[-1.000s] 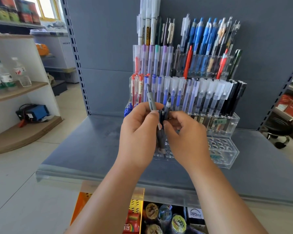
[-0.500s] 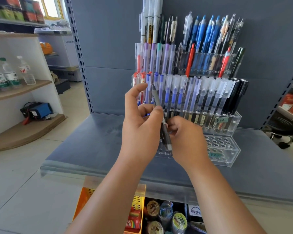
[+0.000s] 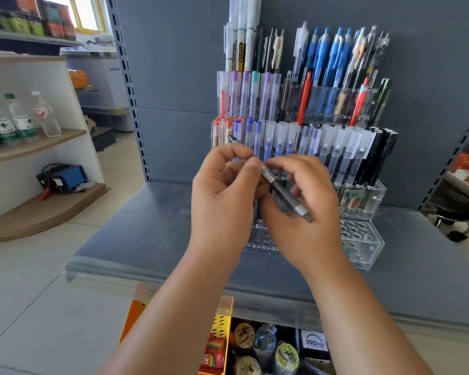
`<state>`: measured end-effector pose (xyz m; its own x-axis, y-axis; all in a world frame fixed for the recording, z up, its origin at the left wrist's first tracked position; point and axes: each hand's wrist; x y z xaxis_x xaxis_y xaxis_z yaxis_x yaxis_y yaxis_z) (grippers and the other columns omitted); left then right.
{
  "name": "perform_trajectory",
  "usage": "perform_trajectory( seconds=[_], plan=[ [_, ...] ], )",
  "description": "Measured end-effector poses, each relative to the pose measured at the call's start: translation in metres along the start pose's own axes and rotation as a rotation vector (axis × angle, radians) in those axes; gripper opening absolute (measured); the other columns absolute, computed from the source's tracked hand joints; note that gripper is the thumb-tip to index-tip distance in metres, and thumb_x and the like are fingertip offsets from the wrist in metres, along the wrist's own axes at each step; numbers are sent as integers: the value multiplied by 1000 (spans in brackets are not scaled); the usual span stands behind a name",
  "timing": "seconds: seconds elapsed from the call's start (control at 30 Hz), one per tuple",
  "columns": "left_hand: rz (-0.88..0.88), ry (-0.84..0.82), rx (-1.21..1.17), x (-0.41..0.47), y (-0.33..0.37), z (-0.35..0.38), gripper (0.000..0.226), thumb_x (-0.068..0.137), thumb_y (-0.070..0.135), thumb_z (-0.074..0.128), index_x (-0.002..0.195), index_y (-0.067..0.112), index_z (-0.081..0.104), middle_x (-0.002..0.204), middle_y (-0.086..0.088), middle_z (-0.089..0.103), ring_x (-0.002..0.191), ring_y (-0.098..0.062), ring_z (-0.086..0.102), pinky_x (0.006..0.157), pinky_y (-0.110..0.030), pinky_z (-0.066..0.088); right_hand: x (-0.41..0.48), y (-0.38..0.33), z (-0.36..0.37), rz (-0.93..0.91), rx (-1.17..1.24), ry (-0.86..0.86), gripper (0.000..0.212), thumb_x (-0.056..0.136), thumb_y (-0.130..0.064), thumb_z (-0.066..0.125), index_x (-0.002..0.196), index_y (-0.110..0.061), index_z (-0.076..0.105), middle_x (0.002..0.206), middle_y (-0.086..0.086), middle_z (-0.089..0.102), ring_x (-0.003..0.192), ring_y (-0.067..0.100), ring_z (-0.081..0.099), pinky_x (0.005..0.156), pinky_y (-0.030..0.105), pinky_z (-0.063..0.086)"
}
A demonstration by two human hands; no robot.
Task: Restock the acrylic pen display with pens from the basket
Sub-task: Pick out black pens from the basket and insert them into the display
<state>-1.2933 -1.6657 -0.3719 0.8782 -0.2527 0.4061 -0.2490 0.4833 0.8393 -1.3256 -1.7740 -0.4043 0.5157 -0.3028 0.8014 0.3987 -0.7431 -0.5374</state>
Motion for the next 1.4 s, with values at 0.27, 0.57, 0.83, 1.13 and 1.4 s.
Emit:
perform_trajectory(
  seconds=[0.27,0.57,0.83,1.13,1.4],
  plan=[
    [-49,28,119,-3,-3,3,12,100,14,49,91,10,54,72,-6,53,66,-19,44,61,-35,38,8,-23,-9,43,312,33,30,84,-11,77,103,-32,71,99,-13,71,93,8,70,79,23,55],
    [12,3,307,-6,-9,1,38,104,21,40,67,18,47,58,7,42,56,-12,38,50,-25,34,8,-26,-8,121,268,79,26,82,-13,80,88,-35,68,79,-10,70,70,9,69,62,21,55],
    [-43,42,348,1,-18,-9,24,94,17,48,73,14,58,58,-1,43,56,-18,36,56,-35,31,4,-1,-3,337,176,33,11,85,-17,78,90,-24,71,76,-14,69,70,0,65,65,14,50],
    [-56,46,381,4,-21,-16,22,94,8,50,75,17,58,56,3,49,52,-13,37,48,-26,33,-1,7,2,379,19,-14,13,84,-23,78,85,-31,68,72,-18,67,69,-2,63,62,13,50],
    [-49,48,418,4,-22,-17,20,90,13,52,74,23,59,54,7,53,53,-11,48,56,-31,40,-4,11,5,422,-89,-80,12,84,-26,78,82,-28,67,69,-18,64,65,-4,60,59,12,47]
  ],
)
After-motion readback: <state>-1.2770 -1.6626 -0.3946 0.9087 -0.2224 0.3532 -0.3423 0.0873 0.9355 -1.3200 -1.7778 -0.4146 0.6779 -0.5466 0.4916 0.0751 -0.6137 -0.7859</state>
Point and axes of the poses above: each hand's wrist, its own x-axis towards the middle knuckle, its own z-axis out of the palm, y = z × x
